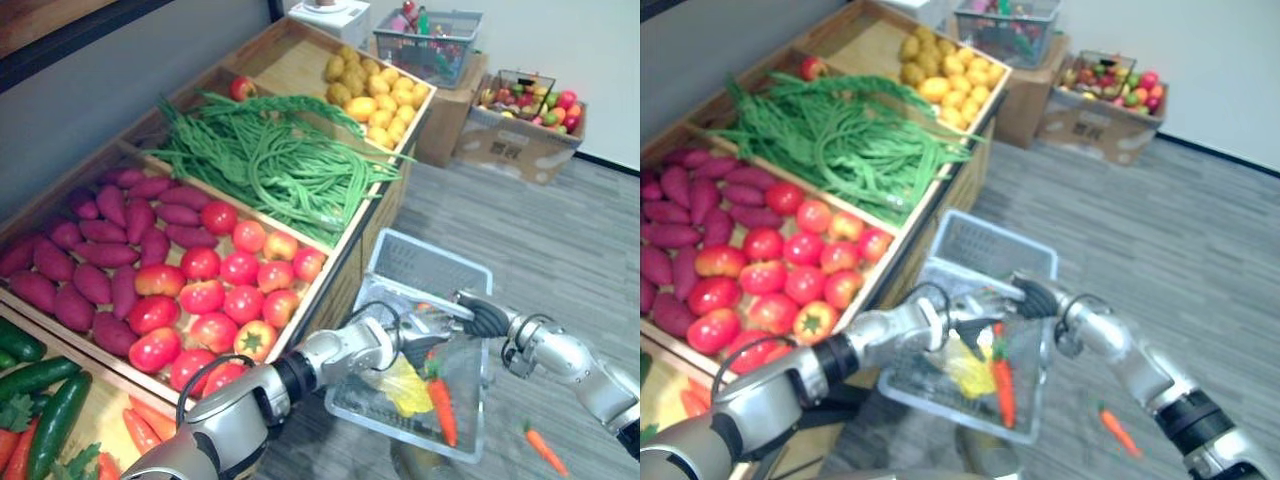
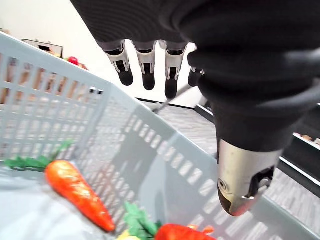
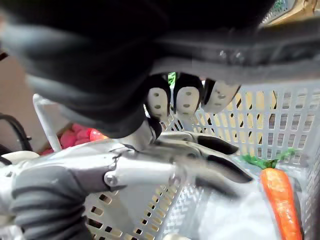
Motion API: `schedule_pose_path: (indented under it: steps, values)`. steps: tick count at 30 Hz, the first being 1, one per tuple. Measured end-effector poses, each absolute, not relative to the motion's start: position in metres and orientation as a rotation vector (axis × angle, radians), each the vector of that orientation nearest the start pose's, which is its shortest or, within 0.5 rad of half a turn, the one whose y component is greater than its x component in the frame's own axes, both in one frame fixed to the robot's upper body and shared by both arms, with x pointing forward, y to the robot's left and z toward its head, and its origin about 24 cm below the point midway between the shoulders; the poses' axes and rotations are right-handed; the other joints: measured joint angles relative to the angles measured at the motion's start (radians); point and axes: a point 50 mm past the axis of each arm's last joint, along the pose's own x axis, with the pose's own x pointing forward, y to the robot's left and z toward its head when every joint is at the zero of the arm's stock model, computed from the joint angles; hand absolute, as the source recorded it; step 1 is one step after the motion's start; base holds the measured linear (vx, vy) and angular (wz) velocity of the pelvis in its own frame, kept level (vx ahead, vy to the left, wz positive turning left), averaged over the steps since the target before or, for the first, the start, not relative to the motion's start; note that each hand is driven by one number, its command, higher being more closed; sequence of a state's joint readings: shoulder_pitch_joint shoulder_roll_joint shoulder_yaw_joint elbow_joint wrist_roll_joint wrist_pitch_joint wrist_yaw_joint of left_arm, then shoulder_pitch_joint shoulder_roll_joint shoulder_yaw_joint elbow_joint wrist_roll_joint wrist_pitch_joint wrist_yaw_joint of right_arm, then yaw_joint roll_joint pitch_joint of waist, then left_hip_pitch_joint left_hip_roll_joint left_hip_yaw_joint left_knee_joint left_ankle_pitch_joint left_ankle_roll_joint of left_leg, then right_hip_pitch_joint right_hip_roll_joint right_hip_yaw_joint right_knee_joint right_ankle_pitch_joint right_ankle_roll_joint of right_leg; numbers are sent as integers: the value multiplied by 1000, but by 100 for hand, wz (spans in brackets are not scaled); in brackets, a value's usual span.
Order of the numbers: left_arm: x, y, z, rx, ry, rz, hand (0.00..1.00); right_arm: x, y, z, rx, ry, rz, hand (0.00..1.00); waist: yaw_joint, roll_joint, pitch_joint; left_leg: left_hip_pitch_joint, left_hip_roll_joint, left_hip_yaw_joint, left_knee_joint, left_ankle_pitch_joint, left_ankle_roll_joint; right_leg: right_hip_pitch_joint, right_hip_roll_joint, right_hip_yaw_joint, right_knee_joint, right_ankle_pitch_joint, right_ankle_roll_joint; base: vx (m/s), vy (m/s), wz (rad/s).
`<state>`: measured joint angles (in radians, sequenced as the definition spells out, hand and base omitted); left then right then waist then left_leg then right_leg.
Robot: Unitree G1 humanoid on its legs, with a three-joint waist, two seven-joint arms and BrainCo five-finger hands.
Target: Pick vegetable in the basket
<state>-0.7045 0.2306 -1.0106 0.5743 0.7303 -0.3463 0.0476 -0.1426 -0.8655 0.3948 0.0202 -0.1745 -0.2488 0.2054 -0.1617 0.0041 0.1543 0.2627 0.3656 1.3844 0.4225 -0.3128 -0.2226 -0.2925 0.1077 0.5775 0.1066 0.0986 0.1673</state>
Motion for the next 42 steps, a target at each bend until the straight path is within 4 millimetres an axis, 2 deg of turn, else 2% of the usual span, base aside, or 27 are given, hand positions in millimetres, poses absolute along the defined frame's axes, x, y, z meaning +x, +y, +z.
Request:
schedule_pose_path:
  steps: [3, 6, 9, 12, 14, 15, 17, 21, 24, 27, 28, 29, 30, 31, 33, 34, 35, 36, 37, 39, 42]
  values:
    - [275, -9, 39, 1336, -642, -1070, 0, 246, -212, 65, -1010, -40, 634, 100, 3, 0, 0, -15, 7, -32, -2, 1, 1, 4, -10, -33, 1, 0, -1, -41, -34, 29]
    - [269, -20, 60, 1273, -729, -1042, 0, 243, -234, 59, -969, 19, 515, 100, 11, -1, 1, -43, 3, -88, -9, 2, 6, 10, -39, -83, 2, 0, 0, -67, -37, 52]
    - [239, -33, 87, 1066, -872, -1064, 0, 238, -258, 50, -941, 93, 380, 100, 23, -1, 1, -64, -6, -157, -22, 6, 21, 35, -72, -141, 2, -2, -2, -94, -26, 61]
    - [205, -40, 122, 796, -1036, -1098, 0, 229, -270, 29, -922, 183, 288, 100, 35, -4, 1, -104, -21, -234, -31, 11, 40, 43, -112, -202, 2, -3, -2, -96, -9, 69]
    - [190, -35, 130, 701, -1076, -1117, 0, 222, -278, 11, -889, 264, 228, 100, 48, -3, 0, -139, -34, -289, -38, 16, 56, 45, -142, -249, 1, -3, -2, -100, -4, 67]
    - [189, -35, 130, 699, -1078, -1119, 0, 221, -279, 8, -886, 277, 219, 100, 52, -3, 0, -142, -35, -298, -38, 16, 56, 46, -146, -255, 1, -3, -2, -91, -13, 70]
    - [184, -24, 129, 673, -1055, -1138, 0, 207, -296, -14, -844, 400, 108, 100, 62, -1, -2, -187, -43, -380, -41, 25, 70, 59, -179, -321, -7, -3, -2, -104, -22, 84]
    - [173, -8, 135, 603, -1039, -1145, 0, 176, -320, -42, -751, 576, -80, 100, 85, -2, -17, -258, -76, -503, -71, 58, 104, 78, -233, -430, -23, -3, -2, -110, -12, 100]
    - [169, 9, 140, 554, -1016, -1096, 0, 147, -326, -65, -666, 708, -191, 100, 92, -8, -47, -301, -107, -609, -106, 92, 127, 118, -273, -530, -56, -3, -3, -56, -2, 101]
    - [178, 31, 145, 573, -990, -965, 0, 113, -327, -91, -551, 845, -306, 100, 106, -25, -92, -332, -152, -710, -167, 140, 142, 150, -306, -625, -79, -3, -4, -1, 0, 102]
    - [184, 41, 147, 581, -979, -889, 0, 99, -329, -100, -494, 897, -366, 100, 116, -39, -92, -334, -172, -745, -197, 162, 147, 168, -317, -658, -87, -6, -8, -17, 0, 97]
    - [192, 55, 149, 592, -953, -796, 0, 88, -330, -107, -445, 941, -425, 100, 121, -32, -103, -346, -192, -786, -226, 183, 152, 182, -324, -695, -91, -10, -14, -26, 0, 96]
    - [195, 63, 149, 599, -935, -741, 0, 83, -330, -110, -420, 963, -452, 100, 121, -46, -105, -353, -203, -803, -242, 195, 153, 181, -331, -712, -92, -18, -16, -18, -3, 96]
    - [202, 81, 148, 615, -893, -637, 0, 73, -330, -116, -377, 1003, -503, 100, 125, -37, -116, -354, -224, -840, -280, 224, 153, 186, -341, -747, -92, -26, -21, 4, 0, 72]
    - [209, 105, 148, 645, -832, -497, 0, 58, -327, -124, -319, 1056, -565, 100, 138, -51, -111, -351, -251, -886, -341, 268, 157, 200, -350, -793, -99, -33, -20, 10, -8, 81]
    - [210, 121, 145, 657, -786, -411, 0, 49, -325, -128, -291, 1095, -583, 100, 143, -46, -115, -348, -264, -919, -380, 295, 159, 213, -352, -824, -107, -34, -19, -5, -13, 81]
    - [210, 131, 142, 654, -751, -346, 0, 45, -323, -131, -270, 1110, -600, 100, 145, -55, -112, -346, -273, -938, -407, 314, 161, 217, -354, -845, -106, -38, -18, -2, -7, 68]
    - [209, 141, 140, 644, -716, -283, 0, 42, -322, -133, -247, 1124, -623, 100, 148, -45, -120, -344, -280, -955, -429, 333, 163, 220, -354, -859, -106, -40, -19, 10, -1, 53]
    - [209, 150, 137, 625, -681, -224, 0, 37, -320, -135, -225, 1141, -641, 100, 152, -56, -115, -343, -285, -971, -454, 350, 164, 223, -354, -877, -107, -41, -19, 17, 1, 51]
    - [206, 170, 131, 602, -611, -74, 0, 25, -314, -140, -156, 1181, -695, 100, 171, -57, -120, -330, -292, -994, -507, 384, 167, 231, -349, -902, -107, -44, -17, 16, 4, 39]
    - [203, 198, 114, 587, -494, 105, 0, 16, -306, -145, -88, 1206, -741, 100, 178, -68, -124, -329, -300, -1032, -521, 396, 167, 246, -347, -932, -106, -52, -24, 12, 23, 30]
